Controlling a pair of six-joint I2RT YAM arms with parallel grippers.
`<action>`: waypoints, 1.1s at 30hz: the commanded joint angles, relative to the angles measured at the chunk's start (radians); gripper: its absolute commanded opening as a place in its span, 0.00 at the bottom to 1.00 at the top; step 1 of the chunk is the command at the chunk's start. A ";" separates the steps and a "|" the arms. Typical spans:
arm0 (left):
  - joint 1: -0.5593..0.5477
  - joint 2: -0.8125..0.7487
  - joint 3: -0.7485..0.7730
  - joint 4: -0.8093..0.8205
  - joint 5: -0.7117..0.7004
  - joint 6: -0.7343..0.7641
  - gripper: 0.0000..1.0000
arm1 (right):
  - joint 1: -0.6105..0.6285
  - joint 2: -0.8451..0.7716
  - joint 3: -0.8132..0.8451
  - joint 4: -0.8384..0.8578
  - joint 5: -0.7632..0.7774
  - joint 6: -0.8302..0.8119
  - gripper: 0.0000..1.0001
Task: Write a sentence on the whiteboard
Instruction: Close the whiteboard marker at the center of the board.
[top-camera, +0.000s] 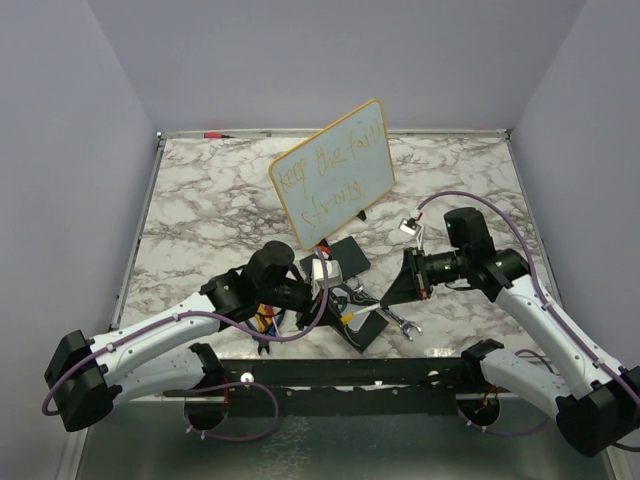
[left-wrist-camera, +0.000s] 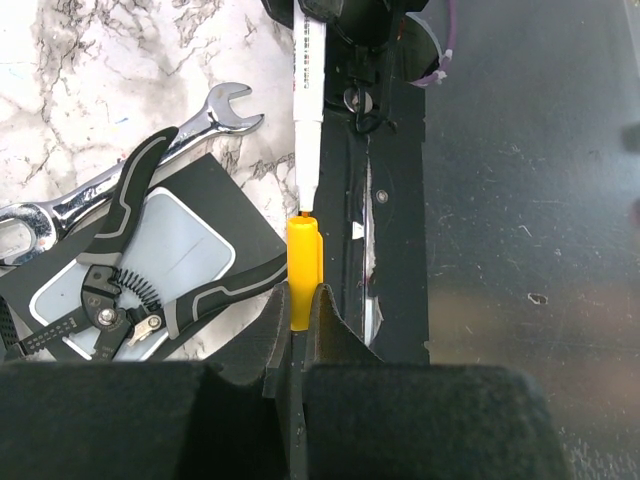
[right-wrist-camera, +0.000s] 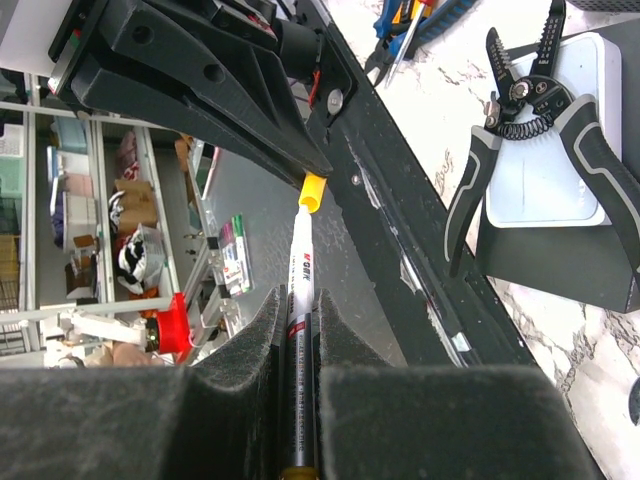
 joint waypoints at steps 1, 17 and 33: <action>-0.010 0.002 -0.012 0.013 0.036 0.012 0.00 | -0.001 0.013 0.010 0.013 -0.029 -0.004 0.06; -0.019 0.006 -0.010 0.014 0.029 0.014 0.00 | -0.001 0.020 -0.014 0.015 -0.039 -0.009 0.06; -0.019 0.000 -0.009 0.014 0.018 0.014 0.00 | 0.002 0.015 -0.038 0.023 -0.044 -0.005 0.06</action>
